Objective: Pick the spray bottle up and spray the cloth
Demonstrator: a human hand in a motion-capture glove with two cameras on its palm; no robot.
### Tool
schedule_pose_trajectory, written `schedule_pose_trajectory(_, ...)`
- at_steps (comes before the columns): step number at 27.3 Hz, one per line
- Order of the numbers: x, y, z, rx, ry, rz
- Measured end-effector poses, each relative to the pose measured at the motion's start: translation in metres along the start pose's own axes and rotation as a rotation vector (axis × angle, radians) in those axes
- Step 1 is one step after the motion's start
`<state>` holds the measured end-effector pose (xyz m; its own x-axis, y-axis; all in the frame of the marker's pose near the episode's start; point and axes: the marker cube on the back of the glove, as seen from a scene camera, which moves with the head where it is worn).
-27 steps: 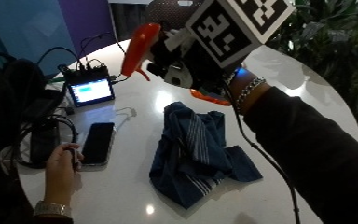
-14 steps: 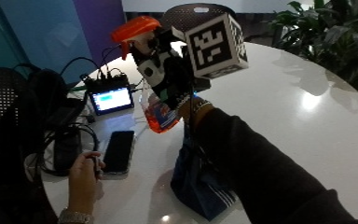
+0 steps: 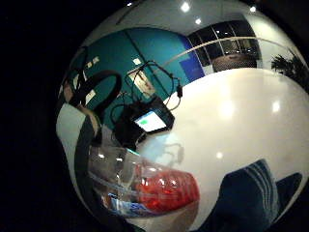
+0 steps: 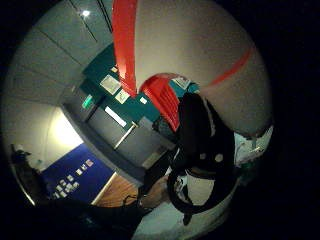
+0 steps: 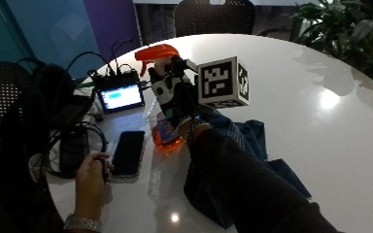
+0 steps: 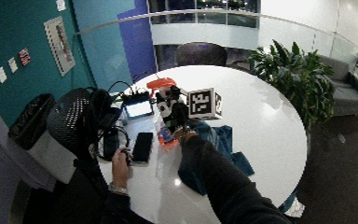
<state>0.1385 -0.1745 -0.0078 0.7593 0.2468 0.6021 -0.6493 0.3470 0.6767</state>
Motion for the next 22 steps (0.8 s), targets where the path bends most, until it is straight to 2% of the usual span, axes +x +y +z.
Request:
schedule_pose_trajectory(13, -0.012, -0.009, -0.001, -0.043, 0.038, -0.032)
schedule_pose_trajectory(22, -0.009, 0.0, 0.003, -0.243, 0.111, 0.015)
